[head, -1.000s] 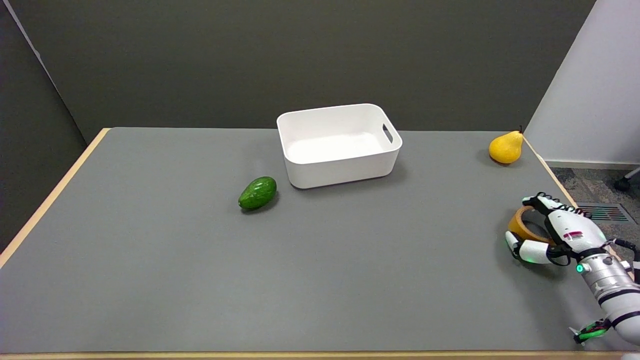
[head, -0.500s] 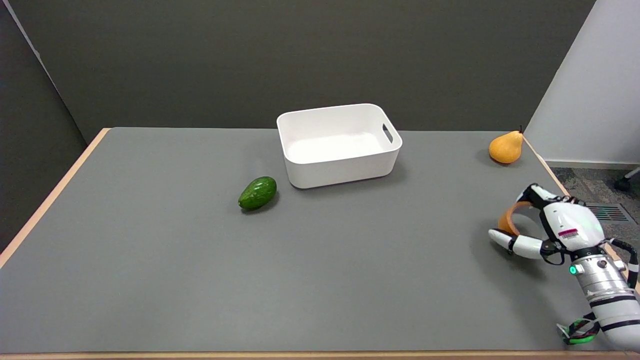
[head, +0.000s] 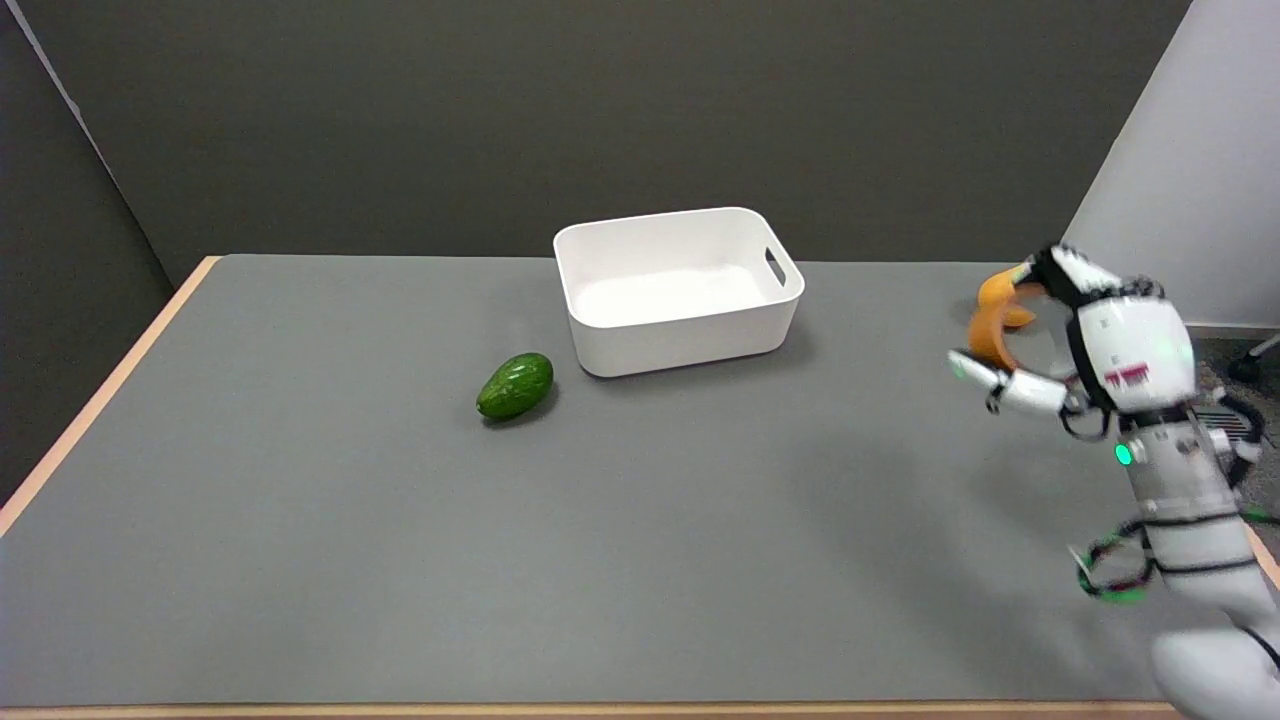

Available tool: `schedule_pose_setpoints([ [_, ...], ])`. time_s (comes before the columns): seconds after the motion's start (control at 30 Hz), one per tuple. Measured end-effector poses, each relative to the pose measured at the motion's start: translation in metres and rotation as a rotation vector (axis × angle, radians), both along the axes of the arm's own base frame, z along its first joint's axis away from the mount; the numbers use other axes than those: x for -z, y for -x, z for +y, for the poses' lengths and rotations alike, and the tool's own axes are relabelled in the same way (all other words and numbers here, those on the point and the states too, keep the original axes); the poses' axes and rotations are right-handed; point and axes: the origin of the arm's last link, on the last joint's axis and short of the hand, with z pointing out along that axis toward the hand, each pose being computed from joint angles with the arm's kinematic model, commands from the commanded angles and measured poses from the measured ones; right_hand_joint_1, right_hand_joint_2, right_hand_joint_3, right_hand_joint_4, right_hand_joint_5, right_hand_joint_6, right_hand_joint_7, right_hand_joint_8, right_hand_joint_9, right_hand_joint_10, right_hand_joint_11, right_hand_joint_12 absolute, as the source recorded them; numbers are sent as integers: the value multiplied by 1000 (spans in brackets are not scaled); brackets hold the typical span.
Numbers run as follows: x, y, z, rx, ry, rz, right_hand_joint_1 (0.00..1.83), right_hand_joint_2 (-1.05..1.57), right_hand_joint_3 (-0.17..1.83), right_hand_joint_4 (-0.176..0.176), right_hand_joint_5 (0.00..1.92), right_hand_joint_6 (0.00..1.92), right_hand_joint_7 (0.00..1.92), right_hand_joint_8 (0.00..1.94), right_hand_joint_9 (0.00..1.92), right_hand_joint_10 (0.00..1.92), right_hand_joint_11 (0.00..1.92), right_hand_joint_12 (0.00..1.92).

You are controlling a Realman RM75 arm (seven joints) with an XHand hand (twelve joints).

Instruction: Pick up yellow tape.

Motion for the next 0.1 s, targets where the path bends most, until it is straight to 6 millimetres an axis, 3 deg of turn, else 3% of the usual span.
schedule_pose_setpoints([
  [0.1, 7, -15, -18, -56, -33, 11, 1055, 961, 603, -141, 755, 1481, 878, 1941, 1057, 1921, 1161, 1921],
])
